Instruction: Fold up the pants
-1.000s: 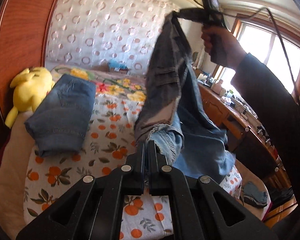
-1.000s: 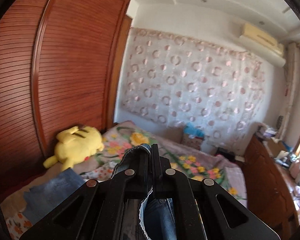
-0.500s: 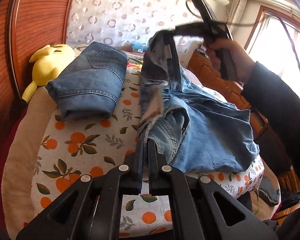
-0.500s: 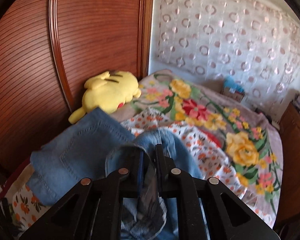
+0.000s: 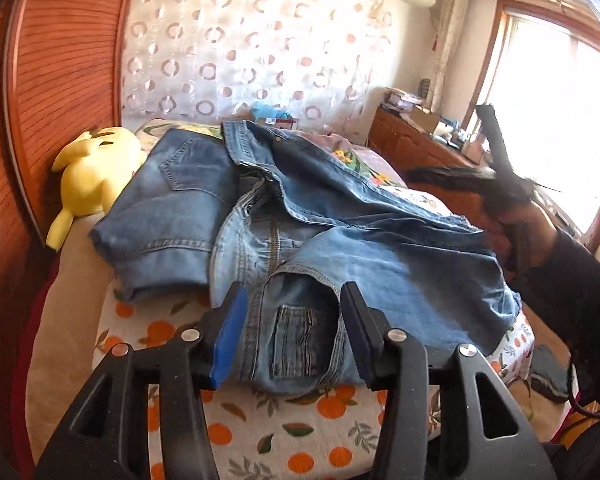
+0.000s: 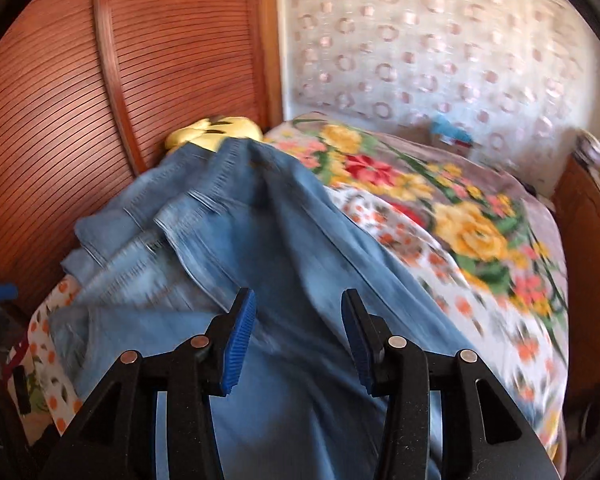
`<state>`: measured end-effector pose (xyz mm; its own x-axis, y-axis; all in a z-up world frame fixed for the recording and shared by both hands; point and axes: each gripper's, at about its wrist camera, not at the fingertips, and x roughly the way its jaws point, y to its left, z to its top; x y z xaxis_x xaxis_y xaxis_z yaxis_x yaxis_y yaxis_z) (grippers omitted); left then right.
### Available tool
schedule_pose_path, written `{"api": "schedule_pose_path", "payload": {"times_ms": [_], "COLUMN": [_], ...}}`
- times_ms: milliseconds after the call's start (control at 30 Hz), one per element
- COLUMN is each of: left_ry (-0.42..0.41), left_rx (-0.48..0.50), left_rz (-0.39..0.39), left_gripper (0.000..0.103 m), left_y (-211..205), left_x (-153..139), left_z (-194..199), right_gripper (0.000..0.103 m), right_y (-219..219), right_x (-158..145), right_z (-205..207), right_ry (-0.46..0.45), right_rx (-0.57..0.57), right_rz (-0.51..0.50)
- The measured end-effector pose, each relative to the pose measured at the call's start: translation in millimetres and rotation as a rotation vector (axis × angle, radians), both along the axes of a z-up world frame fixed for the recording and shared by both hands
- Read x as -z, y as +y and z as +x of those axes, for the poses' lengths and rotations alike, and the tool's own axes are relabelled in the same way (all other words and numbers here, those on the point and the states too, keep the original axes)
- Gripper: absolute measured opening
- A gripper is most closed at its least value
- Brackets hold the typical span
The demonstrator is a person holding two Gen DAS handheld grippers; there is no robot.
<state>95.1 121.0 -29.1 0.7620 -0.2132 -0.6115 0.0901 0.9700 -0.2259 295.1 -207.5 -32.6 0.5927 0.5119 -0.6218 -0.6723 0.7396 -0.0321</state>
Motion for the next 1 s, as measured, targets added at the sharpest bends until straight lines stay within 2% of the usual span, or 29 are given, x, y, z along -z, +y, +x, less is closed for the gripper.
{"api": "schedule_pose_path", "payload": {"times_ms": [100, 200, 267, 367, 500, 567, 667, 800, 900, 1000], "left_ry": [0.024, 0.052, 0.064, 0.081, 0.104, 0.115, 0.128, 0.13, 0.152, 0.158], "left_rx": [0.025, 0.033, 0.041, 0.037, 0.031, 0.028, 0.022, 0.02, 0.029, 0.036], "left_rz": [0.01, 0.028, 0.026, 0.031, 0.032, 0.033, 0.037, 0.041, 0.04, 0.053], "left_gripper": [0.049, 0.049, 0.049, 0.049, 0.049, 0.049, 0.049, 0.055, 0.064, 0.066], "left_y": [-6.5, -12.3, -14.1, -16.1, -16.7, -17.6, -17.3, -19.3, -21.0, -23.9], "left_x": [8.5, 18.2, 24.2, 32.2, 44.0, 50.7, 57.8, 62.3, 68.4, 71.3], "left_z": [15.9, 27.6, 29.3, 29.0, 23.8, 20.0, 12.5, 2.0, -1.6, -4.0], "right_gripper": [0.046, 0.046, 0.046, 0.046, 0.047, 0.047, 0.047, 0.047, 0.057, 0.061], "right_y": [-32.7, -80.9, -98.2, -132.0, -150.5, -140.7, -146.0, -154.1, -157.0, -162.1], "right_x": [14.3, 28.1, 34.1, 41.8, 53.2, 51.8, 65.4, 68.8, 75.0, 80.9], "right_z": [-26.5, -70.4, -94.2, -137.2, -182.5, -202.2, -223.8, -234.2, -240.3, -242.1], "right_ry": [0.002, 0.01, 0.019, 0.012, 0.006, 0.017, 0.033, 0.048, 0.057, 0.061], "right_rx": [0.059, 0.125, 0.172, 0.243, 0.321, 0.34, 0.354, 0.355, 0.341, 0.349], "right_rz": [0.026, 0.051, 0.059, 0.027, 0.015, 0.024, 0.017, 0.021, 0.028, 0.012]}}
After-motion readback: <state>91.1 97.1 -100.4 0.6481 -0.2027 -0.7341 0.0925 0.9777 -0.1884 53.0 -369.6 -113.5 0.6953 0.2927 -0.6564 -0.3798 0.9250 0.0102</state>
